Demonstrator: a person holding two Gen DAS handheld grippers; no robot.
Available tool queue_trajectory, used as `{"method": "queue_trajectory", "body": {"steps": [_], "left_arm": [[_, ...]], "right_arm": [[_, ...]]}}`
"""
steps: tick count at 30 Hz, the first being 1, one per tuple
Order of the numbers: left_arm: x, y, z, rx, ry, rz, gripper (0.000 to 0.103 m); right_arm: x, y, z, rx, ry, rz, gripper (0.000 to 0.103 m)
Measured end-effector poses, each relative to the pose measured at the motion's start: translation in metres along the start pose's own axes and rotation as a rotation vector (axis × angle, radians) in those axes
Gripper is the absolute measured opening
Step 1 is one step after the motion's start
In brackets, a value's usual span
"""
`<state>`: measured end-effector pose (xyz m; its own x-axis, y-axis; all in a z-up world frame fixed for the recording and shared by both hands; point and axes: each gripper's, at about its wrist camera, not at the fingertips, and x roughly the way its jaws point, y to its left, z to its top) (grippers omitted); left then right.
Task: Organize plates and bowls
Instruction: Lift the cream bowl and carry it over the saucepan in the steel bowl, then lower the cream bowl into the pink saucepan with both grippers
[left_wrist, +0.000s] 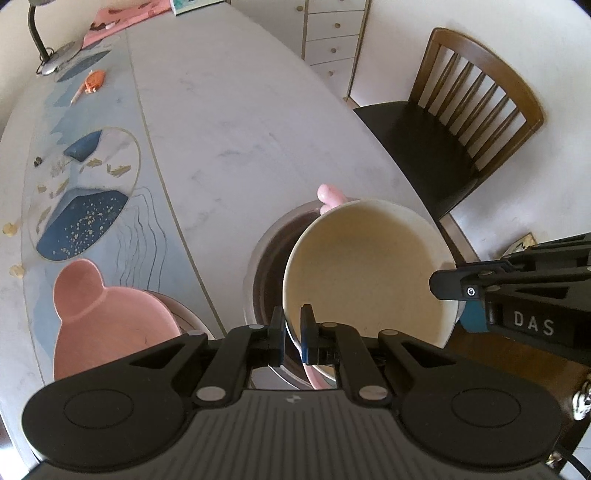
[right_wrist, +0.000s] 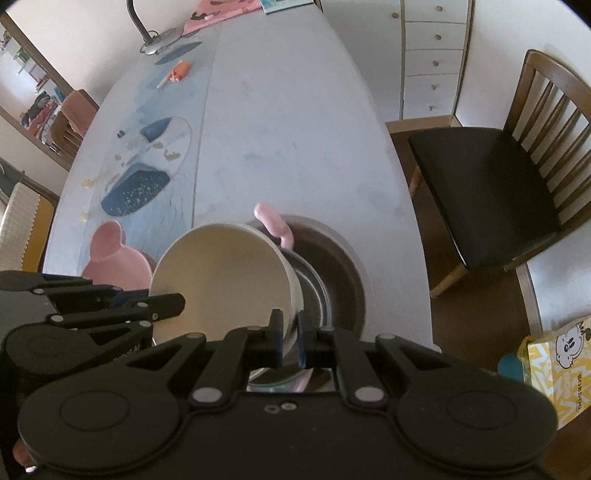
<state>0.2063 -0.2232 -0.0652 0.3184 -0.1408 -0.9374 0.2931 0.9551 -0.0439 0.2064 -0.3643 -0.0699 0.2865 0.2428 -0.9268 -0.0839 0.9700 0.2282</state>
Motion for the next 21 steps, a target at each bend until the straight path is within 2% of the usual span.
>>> {"method": "queue_trajectory", "body": {"steps": [21], "left_arm": [[0.024,-0.008,-0.01,0.003,0.016,0.024,0.007]], "right_arm": [[0.02,-0.004,-0.009,-0.017,0.019,-0.025,0.007]]}}
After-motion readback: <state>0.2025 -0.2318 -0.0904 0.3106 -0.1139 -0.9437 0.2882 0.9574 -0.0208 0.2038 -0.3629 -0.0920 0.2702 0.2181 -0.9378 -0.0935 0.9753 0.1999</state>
